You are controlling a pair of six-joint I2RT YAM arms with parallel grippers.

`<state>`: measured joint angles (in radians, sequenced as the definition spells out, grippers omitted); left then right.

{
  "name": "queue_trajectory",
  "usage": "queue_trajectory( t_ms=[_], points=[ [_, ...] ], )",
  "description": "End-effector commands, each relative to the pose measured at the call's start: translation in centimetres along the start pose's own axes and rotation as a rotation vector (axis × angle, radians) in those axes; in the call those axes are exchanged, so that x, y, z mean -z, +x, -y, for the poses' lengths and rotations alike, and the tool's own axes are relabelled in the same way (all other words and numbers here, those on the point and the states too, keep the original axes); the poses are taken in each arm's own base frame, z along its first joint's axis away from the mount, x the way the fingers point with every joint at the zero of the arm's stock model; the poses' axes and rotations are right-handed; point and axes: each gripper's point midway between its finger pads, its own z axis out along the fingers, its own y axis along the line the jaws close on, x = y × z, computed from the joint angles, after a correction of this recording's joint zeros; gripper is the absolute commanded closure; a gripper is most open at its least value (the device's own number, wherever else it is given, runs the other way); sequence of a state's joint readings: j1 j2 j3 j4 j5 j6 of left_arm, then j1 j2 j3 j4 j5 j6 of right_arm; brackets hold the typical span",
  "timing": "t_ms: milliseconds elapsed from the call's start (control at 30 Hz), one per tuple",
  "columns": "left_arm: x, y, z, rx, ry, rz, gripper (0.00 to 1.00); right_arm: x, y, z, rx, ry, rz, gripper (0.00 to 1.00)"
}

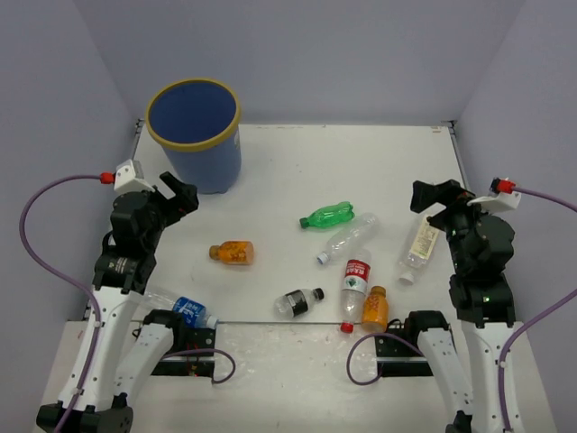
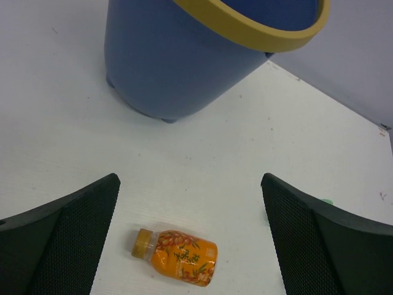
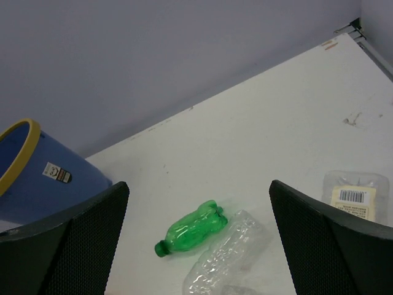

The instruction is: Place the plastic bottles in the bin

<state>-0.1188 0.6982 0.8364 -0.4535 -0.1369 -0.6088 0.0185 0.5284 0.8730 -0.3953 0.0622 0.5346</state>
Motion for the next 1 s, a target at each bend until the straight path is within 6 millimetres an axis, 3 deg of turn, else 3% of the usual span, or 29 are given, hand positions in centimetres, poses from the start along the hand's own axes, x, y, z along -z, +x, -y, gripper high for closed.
queue_trajectory(
  t_ms=[0, 133, 267, 433, 533, 767, 967],
  points=[
    [-0.2, 1.3, 0.8, 0.034, 0.052, -0.058, 0.00, 0.4, 0.1, -2.2, 0.004, -0.126, -0.008, 0.01],
    [-0.7, 3.1, 1.3, 0.081, 0.083, -0.122, 0.00, 0.1, 1.6, -2.0, -0.030, -0.134, -0.052, 0.01],
    [-0.6, 7.1, 1.5, 0.107, 0.134, -0.259, 0.00, -0.4, 3.8, -1.1, -0.061, -0.107, -0.116, 0.01],
    [0.0, 14.8, -1.2, 0.143, -0.009, -0.452, 0.00, -0.8, 5.7, 0.0, -0.083, -0.070, -0.171, 0.01],
    [0.3, 17.5, -3.4, 0.146, -0.137, -0.491, 0.00, -1.0, 6.4, 0.3, -0.088, -0.067, -0.178, 0.01],
    [-0.9, 21.1, -3.5, 0.223, -0.161, -0.563, 0.00, -1.5, 8.2, 1.3, -0.090, -0.050, -0.209, 0.01],
    [-2.6, 22.4, -3.6, 0.303, -0.203, -0.557, 0.00, -1.5, 8.1, 2.3, -0.087, -0.003, -0.179, 0.01]
  ],
)
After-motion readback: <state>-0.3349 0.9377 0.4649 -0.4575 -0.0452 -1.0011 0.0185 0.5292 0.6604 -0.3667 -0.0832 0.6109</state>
